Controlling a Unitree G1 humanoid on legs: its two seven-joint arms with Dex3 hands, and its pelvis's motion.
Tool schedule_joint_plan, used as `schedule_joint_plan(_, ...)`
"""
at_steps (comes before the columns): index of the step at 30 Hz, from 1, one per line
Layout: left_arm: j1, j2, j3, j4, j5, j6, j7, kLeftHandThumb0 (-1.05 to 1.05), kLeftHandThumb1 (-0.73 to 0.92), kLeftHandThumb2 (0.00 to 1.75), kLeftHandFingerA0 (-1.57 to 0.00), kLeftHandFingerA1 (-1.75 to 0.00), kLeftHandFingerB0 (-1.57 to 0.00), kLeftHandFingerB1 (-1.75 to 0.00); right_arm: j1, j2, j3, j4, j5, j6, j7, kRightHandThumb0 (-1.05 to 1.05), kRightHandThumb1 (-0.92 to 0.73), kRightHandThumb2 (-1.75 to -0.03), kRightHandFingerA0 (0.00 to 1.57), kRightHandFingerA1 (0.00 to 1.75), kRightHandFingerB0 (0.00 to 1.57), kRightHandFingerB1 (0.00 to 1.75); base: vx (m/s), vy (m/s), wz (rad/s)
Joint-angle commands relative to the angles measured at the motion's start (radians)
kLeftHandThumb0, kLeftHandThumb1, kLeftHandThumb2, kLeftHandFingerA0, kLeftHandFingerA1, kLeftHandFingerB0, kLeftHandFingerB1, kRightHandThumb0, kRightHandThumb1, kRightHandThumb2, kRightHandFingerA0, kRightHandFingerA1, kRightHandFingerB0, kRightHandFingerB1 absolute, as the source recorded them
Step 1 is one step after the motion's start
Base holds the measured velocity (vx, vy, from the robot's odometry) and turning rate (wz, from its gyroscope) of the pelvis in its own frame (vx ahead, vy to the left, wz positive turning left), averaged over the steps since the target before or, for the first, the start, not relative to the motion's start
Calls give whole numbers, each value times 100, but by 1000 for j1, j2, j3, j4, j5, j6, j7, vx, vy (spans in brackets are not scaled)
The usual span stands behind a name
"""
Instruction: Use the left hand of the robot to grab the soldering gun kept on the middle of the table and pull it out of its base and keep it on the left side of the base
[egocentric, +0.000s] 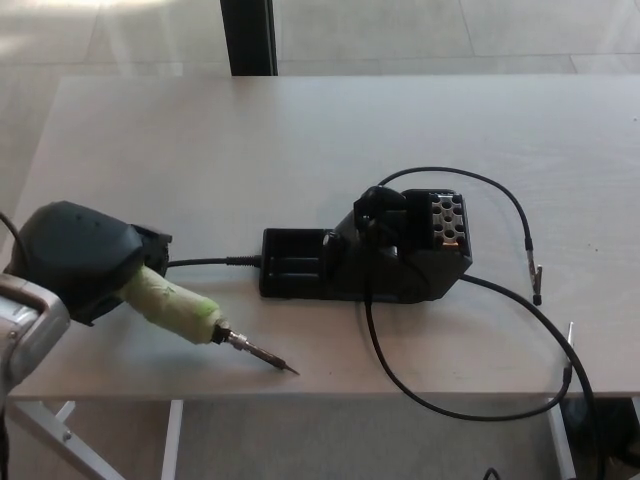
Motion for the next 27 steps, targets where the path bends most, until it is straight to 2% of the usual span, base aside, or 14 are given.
schedule_joint_plan(1,-4,16,-30,-30,41,65,-65,-48,66,59,-29,-111,-4,-37,5,-24,0,-1,6,-3,2,-105,-58,-95,76,65,58,48,0,0,0)
schedule_joint_plan(2,1,24,-42,-49,58,79,-90,-49,63,65,-9,-71,0,-15,6,-24,-2,-1,8,-8,5,-105,-59,-95,77,65,56,47,0,0,0)
schedule_joint_plan(3,14,23,-38,-70,32,78,-120,-54,65,59,0,0,0,0,8,-24,1,1,4,-13,6,-105,-60,-94,75,64,53,46,0,0,0)
schedule_joint_plan(15,50,24,-28,-205,2,116,-251,-53,64,59,0,0,0,0,9,-25,-4,-1,10,-26,18,-105,-58,-91,69,67,52,44,0,0,0)
schedule_joint_plan(18,48,35,-29,-224,4,113,-281,-56,64,59,0,0,0,0,3,-20,-23,6,29,-23,24,-105,-55,-88,67,67,45,42,0,0,0)
schedule_joint_plan(20,33,52,-26,-251,-28,107,-369,-56,64,59,0,0,0,0,3,-23,-20,1,25,-14,26,-105,-54,-90,64,66,40,40,0,0,0)
schedule_joint_plan(21,22,61,-26,-270,-42,108,-424,-59,56,73,0,0,0,0,3,-21,-28,-1,33,-10,29,-105,-53,-89,64,68,38,41,0,0,0)
schedule_joint_plan(23,10,68,-25,-294,-53,121,-493,-61,57,74,0,0,0,0,3,-19,-35,-3,40,-8,31,-105,-53,-90,63,70,39,42,0,0,0)
schedule_joint_plan(25,-22,96,-16,-378,-101,155,-678,-65,59,74,0,0,0,0,5,-18,-31,-6,34,-12,30,-105,-53,-90,62,67,36,41,0,0,0)
schedule_joint_plan(26,-28,111,-4,-404,-134,158,-727,-66,59,75,0,0,0,0,2,-16,-29,-1,32,-8,29,-105,-54,-89,61,66,35,40,0,0,0)
schedule_joint_plan(27,-31,116,2,-416,-148,161,-747,-65,66,60,0,0,0,0,1,-15,-31,-1,35,-7,32,-105,-52,-90,61,68,34,40,0,0,0)
